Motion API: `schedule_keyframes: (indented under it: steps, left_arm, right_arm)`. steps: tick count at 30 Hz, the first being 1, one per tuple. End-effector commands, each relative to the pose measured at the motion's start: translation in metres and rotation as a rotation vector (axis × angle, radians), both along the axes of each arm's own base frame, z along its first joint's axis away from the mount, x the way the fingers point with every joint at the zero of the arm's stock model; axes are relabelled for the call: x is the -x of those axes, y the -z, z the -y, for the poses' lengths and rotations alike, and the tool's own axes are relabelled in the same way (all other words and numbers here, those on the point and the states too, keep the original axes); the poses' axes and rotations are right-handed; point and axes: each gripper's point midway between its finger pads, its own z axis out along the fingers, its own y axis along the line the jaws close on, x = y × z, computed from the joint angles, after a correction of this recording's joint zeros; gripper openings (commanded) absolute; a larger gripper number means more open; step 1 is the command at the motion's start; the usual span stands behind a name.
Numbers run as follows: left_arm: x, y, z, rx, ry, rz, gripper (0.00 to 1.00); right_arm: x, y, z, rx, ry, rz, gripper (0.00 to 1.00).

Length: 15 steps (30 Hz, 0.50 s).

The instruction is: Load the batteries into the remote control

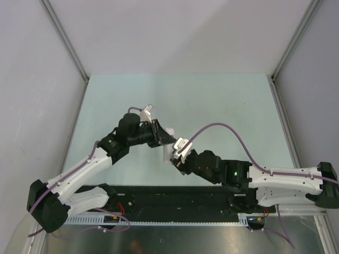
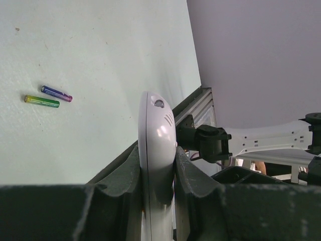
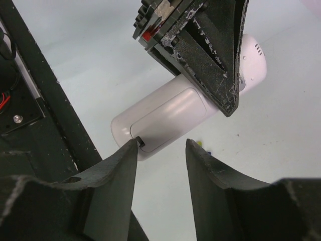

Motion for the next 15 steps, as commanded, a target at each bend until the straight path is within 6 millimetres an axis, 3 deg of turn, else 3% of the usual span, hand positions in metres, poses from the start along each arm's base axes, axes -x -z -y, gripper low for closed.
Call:
schedule_keyframes:
  steps: [1,8,15]
  left_arm:
    - [0.004,-0.040,0.007,0.085,0.031,0.074,0.00]
    - [0.009,-0.045,0.010,0.096,0.042,0.083,0.00]
    - [0.011,-0.043,0.013,0.092,0.051,0.078,0.00]
  right_arm:
    - [-0.003,-0.010,0.000,-0.037,0.022,0.014,0.48]
    - [-0.009,-0.002,0.000,-0.010,0.056,0.019,0.43]
    - [-0.014,-0.001,0.002,-0.003,0.091,0.028,0.26]
